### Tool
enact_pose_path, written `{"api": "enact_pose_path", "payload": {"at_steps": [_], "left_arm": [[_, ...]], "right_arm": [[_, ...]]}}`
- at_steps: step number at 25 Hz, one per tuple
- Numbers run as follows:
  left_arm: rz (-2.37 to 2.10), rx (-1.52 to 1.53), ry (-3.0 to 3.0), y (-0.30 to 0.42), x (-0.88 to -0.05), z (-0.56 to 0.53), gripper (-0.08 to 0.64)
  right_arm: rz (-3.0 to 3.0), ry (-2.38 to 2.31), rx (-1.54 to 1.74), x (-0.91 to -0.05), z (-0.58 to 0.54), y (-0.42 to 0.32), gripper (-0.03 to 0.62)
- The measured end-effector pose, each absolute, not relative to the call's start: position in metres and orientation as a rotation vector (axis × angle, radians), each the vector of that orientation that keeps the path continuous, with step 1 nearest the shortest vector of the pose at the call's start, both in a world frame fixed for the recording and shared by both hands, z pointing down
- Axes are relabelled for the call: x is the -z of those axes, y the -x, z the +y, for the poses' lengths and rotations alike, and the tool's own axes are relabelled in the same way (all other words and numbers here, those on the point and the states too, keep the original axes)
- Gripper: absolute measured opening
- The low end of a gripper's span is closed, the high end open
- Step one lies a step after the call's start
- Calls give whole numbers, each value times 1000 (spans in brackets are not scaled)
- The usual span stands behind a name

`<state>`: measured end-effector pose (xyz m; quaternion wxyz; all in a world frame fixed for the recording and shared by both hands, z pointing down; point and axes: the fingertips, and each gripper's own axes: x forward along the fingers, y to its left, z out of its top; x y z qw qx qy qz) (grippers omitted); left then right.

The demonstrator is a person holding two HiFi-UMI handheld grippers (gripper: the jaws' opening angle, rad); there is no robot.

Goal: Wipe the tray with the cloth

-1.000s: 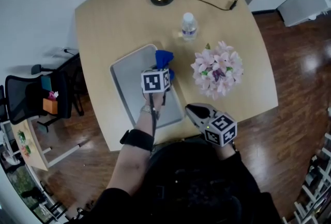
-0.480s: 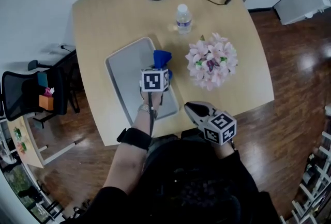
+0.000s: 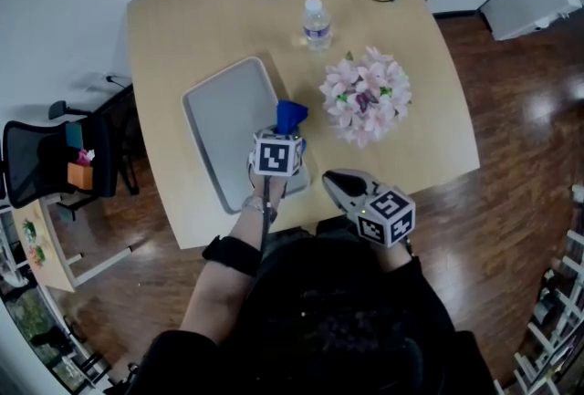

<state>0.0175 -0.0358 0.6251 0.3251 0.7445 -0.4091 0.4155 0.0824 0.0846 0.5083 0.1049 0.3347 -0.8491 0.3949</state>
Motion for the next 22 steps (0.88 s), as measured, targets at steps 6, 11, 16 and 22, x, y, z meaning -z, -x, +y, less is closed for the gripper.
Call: {"api": "enact_pose_path", "payload": {"at_steps": [6,11,16,22], "left_arm": [[-1019,-1129,-1975,-23,-628,-3,115],[-971,-1116,-1984,-27,-628,18,115],[-975,-1117,-2002,-28,-629,28,115],[-883,-1117,-2011,-36,-627,58,114]], "right_arm": [[-2507,-977,-1143,-507,92,-85,35],[-2513,-996,-1111,-501,94,-89,35],[-2514,-1013,-1082,-497,96,-96,35],[-2512,-1017,-1061,-497,99,-101,35]]}}
